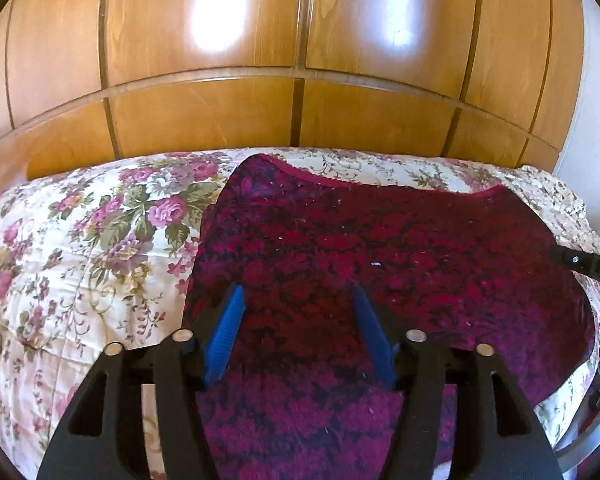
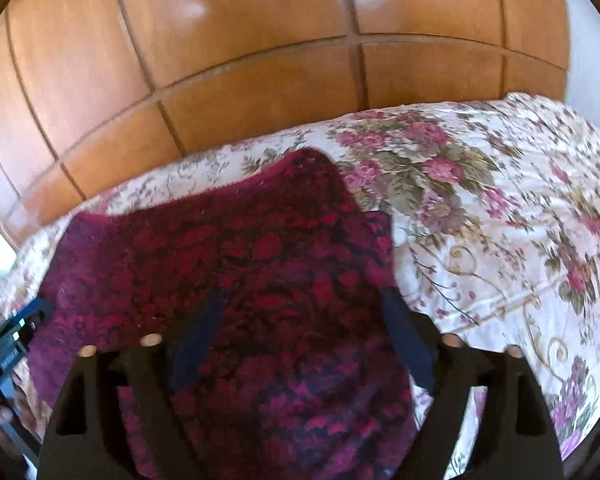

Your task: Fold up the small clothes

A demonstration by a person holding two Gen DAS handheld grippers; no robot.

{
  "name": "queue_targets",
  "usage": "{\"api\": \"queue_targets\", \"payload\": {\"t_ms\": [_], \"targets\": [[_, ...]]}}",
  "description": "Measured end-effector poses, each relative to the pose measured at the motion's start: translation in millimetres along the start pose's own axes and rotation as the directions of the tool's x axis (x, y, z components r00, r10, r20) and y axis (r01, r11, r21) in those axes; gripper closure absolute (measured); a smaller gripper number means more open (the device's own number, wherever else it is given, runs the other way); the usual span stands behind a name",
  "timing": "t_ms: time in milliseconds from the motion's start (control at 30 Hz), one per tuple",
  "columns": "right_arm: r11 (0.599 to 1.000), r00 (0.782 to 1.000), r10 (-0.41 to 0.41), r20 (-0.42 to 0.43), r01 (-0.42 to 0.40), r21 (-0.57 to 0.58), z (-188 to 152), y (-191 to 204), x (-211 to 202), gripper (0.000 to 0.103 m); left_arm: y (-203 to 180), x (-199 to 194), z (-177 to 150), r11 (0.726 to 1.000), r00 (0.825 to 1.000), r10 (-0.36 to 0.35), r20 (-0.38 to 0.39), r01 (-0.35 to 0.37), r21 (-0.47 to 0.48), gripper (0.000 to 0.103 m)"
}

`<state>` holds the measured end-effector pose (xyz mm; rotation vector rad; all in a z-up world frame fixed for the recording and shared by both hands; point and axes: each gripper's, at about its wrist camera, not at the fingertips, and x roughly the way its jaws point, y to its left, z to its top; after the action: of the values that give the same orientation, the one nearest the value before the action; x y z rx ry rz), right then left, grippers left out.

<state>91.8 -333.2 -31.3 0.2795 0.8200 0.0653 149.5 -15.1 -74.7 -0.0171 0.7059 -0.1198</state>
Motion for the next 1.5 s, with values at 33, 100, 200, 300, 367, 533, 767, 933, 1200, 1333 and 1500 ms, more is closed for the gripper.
{"api": "queue_targets", "payload": {"t_ms": [33, 100, 200, 300, 367, 533, 767, 933, 1200, 1333, 1500], "targets": [[0.999, 1.0, 0.001, 0.007, -0.001, 0.032, -0.6, -7.1, -4.7, 0.008, -0.4, -3.3, -1.7, 1.0, 1.0, 0.0, 0.003, 0.0, -0.001, 0.04], [0.994, 1.0, 0.027, 0.013, -0.028, 0.101, -5.1, -24.3, -12.7, 0.007, -2.1, -8.4, -4.5, 1.0, 1.0, -0.009, 0.007, 0.009, -0.005, 0.04], [0.978, 0.998, 0.059, -0.01, -0.055, 0.202, -15.7, -50.5, -15.9, 0.006, -7.5, -15.5, -8.1, 1.0, 1.0, -0.021, 0.011, 0.021, -0.009, 0.04], [0.952, 0.991, 0.126, -0.039, -0.109, 0.286, -30.7, -72.5, -13.3, 0.006, -14.4, -21.3, -11.9, 1.0, 0.999, -0.03, 0.017, 0.03, -0.001, 0.04], [0.938, 0.986, 0.161, -0.045, -0.139, 0.318, -38.1, -81.3, -13.5, 0.005, -16.4, -23.0, -13.5, 0.999, 0.999, -0.032, 0.019, 0.032, 0.003, 0.04], [0.845, 0.933, 0.358, -0.037, -0.307, 0.437, -58.7, -92.9, -8.3, 0.002, -23.4, -26.7, -18.7, 0.999, 0.999, -0.045, 0.013, 0.045, 0.009, 0.04], [0.829, 0.908, 0.416, -0.041, -0.361, 0.427, -64.7, -84.5, -5.7, 0.002, -33.6, -27.9, -21.0, 0.998, 0.998, -0.055, 0.011, 0.055, 0.027, 0.04], [0.85, 0.907, 0.416, -0.067, -0.362, 0.382, -64.0, -71.7, -0.4, 0.002, -40.2, -24.8, -22.8, 0.997, 0.998, -0.071, -0.001, 0.071, 0.043, 0.04], [0.866, 0.897, 0.428, -0.113, -0.371, 0.335, -58.5, -52.2, -5.3, 0.057, -29.1, -9.2, -23.1, 0.988, 0.987, -0.153, -0.053, 0.151, -0.028, 0.04], [0.866, 0.893, 0.445, -0.066, -0.411, 0.284, -39.5, -30.9, -27.9, 0.064, -2.6, -9.1, -18.7, 0.945, 0.954, -0.293, -0.055, 0.281, -0.166, 0.04], [0.867, 0.878, 0.478, -0.019, -0.467, 0.175, -14.4, 15.3, -57.6, 0.067, 30.4, -4.8, -19.0, 0.844, 0.882, -0.469, -0.039, 0.434, -0.316, 0.04]]}}
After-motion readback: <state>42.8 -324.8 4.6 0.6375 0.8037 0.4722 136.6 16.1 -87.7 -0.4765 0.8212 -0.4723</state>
